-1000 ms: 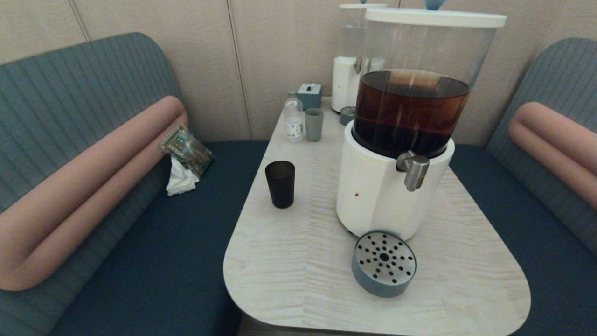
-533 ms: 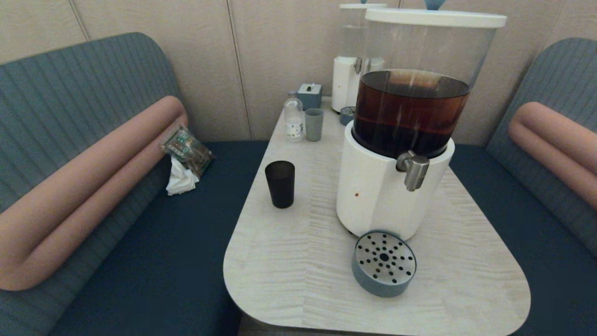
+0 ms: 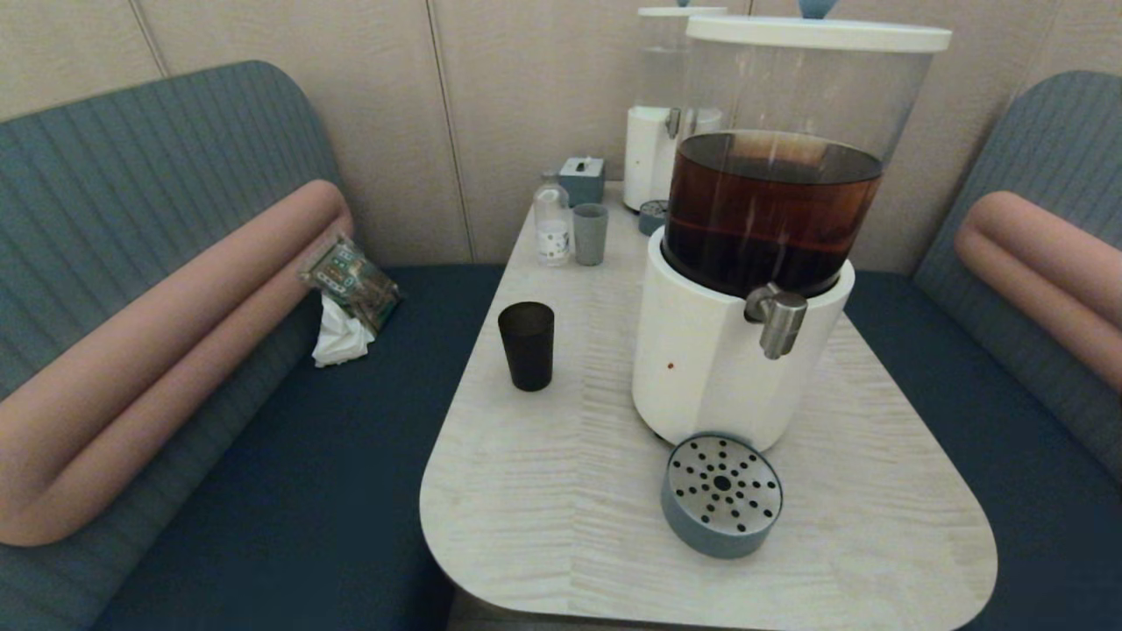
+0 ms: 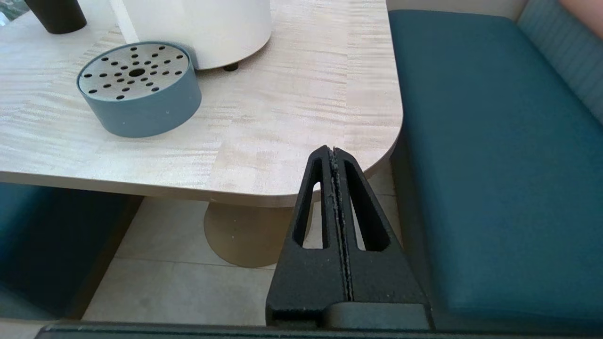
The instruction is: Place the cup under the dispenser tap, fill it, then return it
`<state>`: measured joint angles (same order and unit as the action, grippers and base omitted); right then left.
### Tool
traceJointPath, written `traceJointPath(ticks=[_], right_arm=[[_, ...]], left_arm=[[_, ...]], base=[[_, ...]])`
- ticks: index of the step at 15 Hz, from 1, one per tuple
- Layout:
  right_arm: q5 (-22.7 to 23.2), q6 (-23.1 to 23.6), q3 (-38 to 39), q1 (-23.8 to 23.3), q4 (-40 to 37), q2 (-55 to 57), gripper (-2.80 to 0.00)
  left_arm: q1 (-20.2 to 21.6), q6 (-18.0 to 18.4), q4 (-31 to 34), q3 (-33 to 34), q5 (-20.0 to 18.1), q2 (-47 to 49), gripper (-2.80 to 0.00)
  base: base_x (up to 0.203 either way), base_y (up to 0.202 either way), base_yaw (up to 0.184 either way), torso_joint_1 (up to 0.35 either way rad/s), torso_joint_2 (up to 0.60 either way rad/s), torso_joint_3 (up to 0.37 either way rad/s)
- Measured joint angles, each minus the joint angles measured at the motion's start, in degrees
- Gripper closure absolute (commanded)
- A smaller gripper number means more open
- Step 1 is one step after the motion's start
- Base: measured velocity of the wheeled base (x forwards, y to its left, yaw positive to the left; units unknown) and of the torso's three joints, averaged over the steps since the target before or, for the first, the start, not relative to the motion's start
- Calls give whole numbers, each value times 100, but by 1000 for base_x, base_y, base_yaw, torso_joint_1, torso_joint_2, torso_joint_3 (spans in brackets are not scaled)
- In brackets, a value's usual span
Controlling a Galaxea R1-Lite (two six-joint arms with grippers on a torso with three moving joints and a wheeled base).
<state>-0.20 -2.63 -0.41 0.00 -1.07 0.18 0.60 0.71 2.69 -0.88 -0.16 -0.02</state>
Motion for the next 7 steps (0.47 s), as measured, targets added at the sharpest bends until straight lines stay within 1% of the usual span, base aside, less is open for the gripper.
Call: traceJointPath(ticks=[7], right_arm=[[1,-17,32,0,60,0,0]], left_arm=[[0,30,2,0,0,2,0]], base=[[0,0,0,0,0,0]])
